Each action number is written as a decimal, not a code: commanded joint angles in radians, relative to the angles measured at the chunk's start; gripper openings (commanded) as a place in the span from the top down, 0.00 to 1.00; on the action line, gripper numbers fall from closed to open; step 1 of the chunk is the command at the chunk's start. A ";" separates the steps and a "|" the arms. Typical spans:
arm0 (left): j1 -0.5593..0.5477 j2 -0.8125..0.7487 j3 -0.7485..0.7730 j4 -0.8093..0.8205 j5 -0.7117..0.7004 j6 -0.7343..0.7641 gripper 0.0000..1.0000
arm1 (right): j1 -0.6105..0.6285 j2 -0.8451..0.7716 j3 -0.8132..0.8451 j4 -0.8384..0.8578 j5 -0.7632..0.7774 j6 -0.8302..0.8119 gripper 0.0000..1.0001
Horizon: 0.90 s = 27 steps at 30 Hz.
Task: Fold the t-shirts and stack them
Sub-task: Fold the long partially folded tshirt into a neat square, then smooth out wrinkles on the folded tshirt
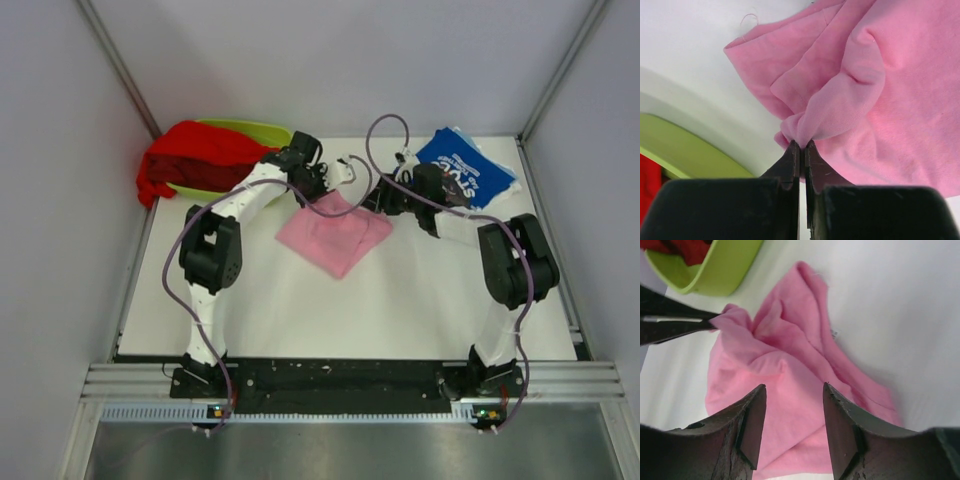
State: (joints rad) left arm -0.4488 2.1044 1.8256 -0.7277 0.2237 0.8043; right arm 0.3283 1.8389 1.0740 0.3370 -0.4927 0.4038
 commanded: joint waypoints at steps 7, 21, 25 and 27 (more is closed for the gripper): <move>-0.014 -0.012 0.012 0.001 0.034 0.026 1.00 | -0.005 0.006 -0.025 -0.107 0.134 0.216 0.56; -0.016 -0.018 0.006 -0.001 0.034 0.035 1.00 | 0.029 0.062 0.026 -0.194 0.125 0.219 0.59; -0.016 -0.017 0.006 -0.001 0.034 0.035 1.00 | 0.032 0.075 0.035 -0.174 0.105 0.224 0.68; -0.016 -0.017 0.005 -0.001 0.034 0.035 1.00 | 0.037 0.079 0.044 -0.176 0.103 0.218 0.71</move>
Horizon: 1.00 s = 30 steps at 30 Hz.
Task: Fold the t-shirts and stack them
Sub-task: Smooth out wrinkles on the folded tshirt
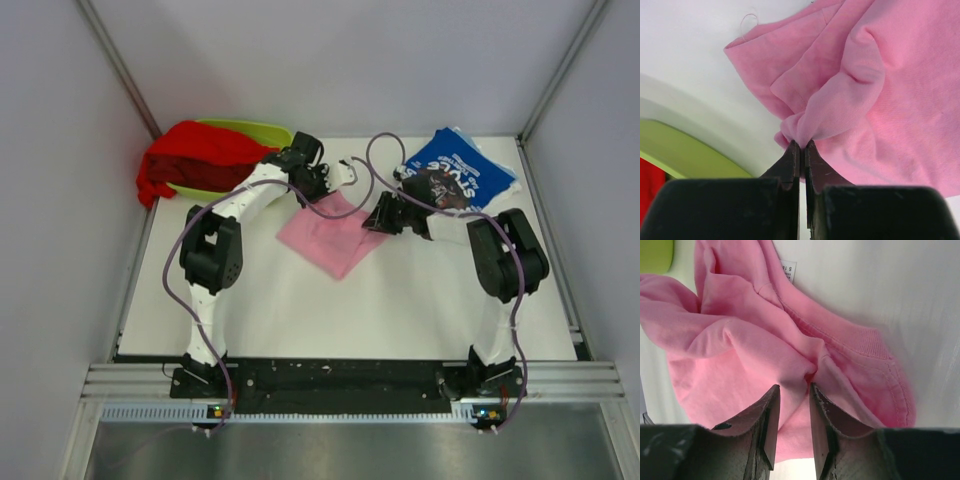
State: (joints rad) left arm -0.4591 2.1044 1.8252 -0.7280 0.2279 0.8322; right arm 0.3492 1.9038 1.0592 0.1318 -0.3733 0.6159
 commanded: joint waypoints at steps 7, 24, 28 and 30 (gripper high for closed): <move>-0.004 -0.018 0.008 0.002 0.024 0.010 1.00 | 0.019 0.020 0.078 0.037 -0.021 -0.007 0.91; -0.010 -0.109 0.062 -0.013 -0.035 -0.042 1.00 | 0.016 -0.327 -0.177 0.101 0.106 -0.048 1.00; -0.033 -0.139 0.069 -0.019 -0.033 -0.042 1.00 | 0.014 -0.411 -0.225 0.101 0.160 -0.038 1.00; -0.052 -0.141 0.080 -0.017 -0.044 -0.035 1.00 | 0.010 -0.449 -0.243 0.086 0.186 -0.038 1.00</move>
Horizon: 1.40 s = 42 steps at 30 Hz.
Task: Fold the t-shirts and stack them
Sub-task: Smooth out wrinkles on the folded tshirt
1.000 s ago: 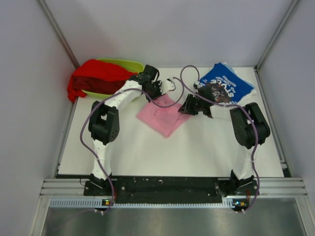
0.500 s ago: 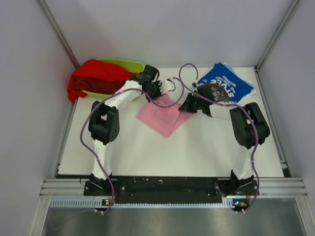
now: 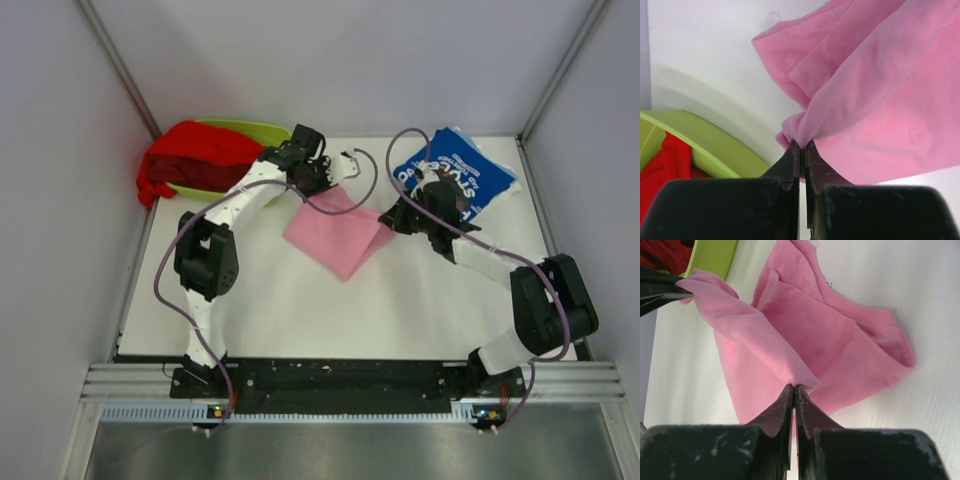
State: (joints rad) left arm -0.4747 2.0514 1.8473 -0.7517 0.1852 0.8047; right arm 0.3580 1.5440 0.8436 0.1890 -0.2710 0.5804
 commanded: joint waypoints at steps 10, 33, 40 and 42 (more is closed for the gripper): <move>-0.076 0.088 0.205 0.066 -0.107 -0.038 1.00 | -0.042 -0.166 -0.112 0.049 0.226 0.018 1.00; -0.120 0.417 0.381 0.554 -0.559 -0.030 0.39 | -0.177 0.156 0.067 0.012 0.239 0.006 0.85; -0.058 0.377 0.495 0.401 -0.457 -0.183 0.26 | -0.195 0.179 0.163 -0.074 0.239 -0.068 0.70; -0.053 0.319 0.457 0.283 -0.356 -0.228 0.28 | -0.195 0.151 0.176 -0.105 0.230 -0.115 0.65</move>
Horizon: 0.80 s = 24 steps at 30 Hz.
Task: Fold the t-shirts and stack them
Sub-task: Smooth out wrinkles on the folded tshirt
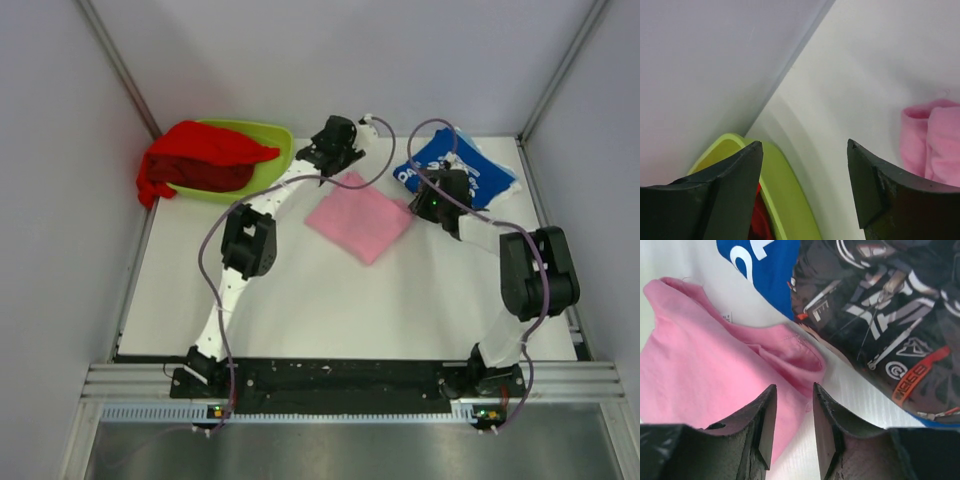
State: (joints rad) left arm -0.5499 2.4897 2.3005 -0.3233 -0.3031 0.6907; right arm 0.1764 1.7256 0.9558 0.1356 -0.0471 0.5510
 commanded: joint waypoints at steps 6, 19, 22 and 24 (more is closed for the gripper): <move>0.027 -0.425 -0.425 -0.204 0.436 -0.146 0.53 | 0.069 -0.113 0.095 -0.160 -0.109 -0.226 0.67; 0.068 -0.335 -0.561 -0.255 0.466 -0.270 0.51 | 0.161 0.043 -0.035 0.015 -0.399 -0.002 0.79; 0.067 -0.333 -0.598 -0.275 0.499 -0.276 0.52 | 0.161 0.032 -0.054 -0.013 -0.352 -0.023 0.79; 0.067 -0.339 -0.614 -0.315 0.519 -0.304 0.52 | 0.161 0.022 -0.064 -0.028 -0.330 -0.037 0.79</move>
State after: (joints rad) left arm -0.4805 2.1689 1.7100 -0.5785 0.1658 0.4389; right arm 0.3355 1.7741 0.9043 0.1223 -0.4183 0.5346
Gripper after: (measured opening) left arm 0.483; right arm 0.210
